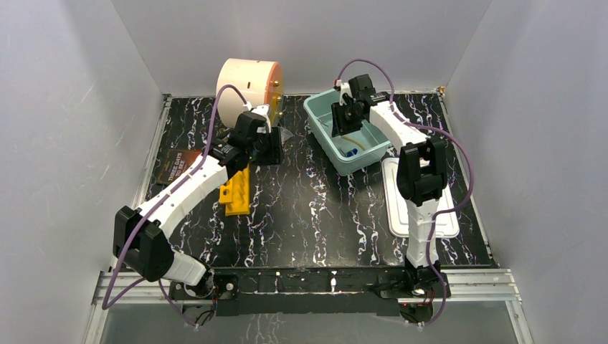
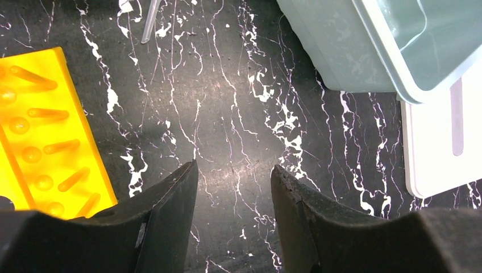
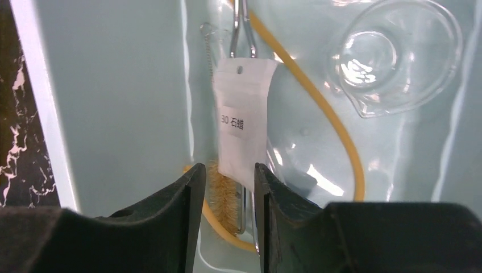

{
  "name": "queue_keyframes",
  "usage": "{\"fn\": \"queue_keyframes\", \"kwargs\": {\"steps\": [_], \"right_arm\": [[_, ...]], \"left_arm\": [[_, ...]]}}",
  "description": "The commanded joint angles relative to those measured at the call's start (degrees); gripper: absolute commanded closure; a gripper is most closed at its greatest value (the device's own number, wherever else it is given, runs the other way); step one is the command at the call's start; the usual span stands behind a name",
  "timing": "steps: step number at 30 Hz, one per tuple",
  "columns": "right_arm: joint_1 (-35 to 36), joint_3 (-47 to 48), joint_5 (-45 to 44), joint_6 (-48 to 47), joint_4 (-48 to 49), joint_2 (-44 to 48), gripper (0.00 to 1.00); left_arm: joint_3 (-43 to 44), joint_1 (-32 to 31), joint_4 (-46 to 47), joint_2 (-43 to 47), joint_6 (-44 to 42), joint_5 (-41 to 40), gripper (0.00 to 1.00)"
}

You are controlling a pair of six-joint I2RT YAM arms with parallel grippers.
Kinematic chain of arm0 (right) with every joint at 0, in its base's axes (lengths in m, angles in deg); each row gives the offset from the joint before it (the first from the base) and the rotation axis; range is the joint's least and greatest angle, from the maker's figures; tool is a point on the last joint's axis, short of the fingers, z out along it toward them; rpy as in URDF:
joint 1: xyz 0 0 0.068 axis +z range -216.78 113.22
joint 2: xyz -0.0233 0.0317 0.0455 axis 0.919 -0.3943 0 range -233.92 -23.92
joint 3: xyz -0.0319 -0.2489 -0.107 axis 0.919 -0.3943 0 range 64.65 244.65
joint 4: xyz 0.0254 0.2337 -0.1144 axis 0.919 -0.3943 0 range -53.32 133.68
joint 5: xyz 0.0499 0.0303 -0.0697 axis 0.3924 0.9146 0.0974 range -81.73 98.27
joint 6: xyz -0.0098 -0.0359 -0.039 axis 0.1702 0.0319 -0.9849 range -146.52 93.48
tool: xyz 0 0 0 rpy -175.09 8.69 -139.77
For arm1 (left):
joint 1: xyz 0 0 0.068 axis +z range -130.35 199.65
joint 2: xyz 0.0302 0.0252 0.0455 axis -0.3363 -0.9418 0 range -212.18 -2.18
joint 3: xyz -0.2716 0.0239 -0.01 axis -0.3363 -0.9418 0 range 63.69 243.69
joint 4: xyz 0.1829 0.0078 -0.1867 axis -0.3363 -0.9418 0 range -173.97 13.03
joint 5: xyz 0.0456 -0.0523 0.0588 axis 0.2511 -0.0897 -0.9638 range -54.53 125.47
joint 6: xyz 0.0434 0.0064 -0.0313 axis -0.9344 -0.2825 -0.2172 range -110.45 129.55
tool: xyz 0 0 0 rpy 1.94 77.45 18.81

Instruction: Organize the chemistry lab equipment

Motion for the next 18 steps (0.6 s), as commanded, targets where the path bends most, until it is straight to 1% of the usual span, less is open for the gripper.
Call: {"fn": "queue_keyframes", "kwargs": {"steps": [1,6,11,15,18], "right_arm": [[0.1,2.7,-6.0,2.3,0.4,5.3,0.54],[1.0,1.9,-10.3,3.6,2.4,10.9,0.46],[5.0,1.6,-13.3,2.4,5.3,16.2,0.37],[9.8,1.9,-13.8,1.1,7.6,17.0,0.33],[13.3,2.8,-13.2,1.0,9.0,15.1,0.31]], "left_arm": [[2.8,0.1,-0.6,1.8,-0.5,-3.6,0.51],[3.8,0.1,-0.7,3.4,0.0,-6.6,0.5],[6.8,0.1,-0.9,5.7,0.6,-11.8,0.5],[8.5,0.1,-0.8,8.1,0.8,-17.6,0.46],[8.8,0.1,-0.7,9.9,1.0,-21.7,0.42]]}}
